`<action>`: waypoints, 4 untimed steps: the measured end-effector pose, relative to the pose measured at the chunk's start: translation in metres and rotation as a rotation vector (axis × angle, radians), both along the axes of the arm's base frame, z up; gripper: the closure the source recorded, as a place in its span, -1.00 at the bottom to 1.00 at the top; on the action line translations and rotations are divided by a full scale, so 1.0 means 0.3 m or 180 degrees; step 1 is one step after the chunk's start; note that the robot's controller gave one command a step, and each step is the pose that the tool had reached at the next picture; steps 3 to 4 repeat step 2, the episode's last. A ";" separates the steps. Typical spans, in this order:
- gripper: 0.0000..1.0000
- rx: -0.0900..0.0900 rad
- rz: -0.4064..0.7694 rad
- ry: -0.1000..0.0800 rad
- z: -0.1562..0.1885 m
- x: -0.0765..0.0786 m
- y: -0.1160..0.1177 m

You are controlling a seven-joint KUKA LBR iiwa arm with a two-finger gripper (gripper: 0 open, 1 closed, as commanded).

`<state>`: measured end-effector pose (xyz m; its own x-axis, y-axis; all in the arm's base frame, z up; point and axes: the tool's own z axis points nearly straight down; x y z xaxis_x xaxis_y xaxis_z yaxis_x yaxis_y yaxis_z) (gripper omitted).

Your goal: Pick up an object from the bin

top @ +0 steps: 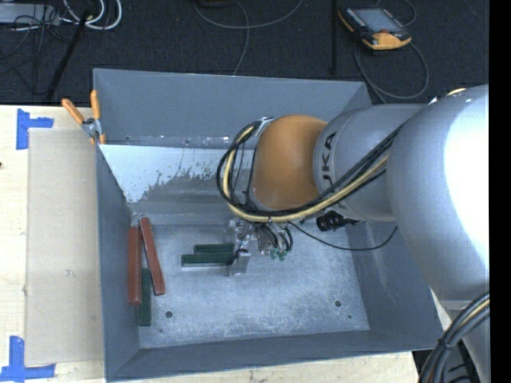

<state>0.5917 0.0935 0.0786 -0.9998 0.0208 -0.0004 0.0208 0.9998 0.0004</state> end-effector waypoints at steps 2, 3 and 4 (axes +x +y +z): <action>1.00 -0.0005 0.1712 -0.0034 0.868 -0.050 0.016; 1.00 -0.0005 0.1712 -0.0034 0.868 -0.050 0.016; 1.00 -0.0005 0.1712 -0.0034 0.868 -0.050 0.016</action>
Offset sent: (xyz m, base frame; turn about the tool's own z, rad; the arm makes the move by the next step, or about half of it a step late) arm -0.0071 0.0122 0.0992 -0.4855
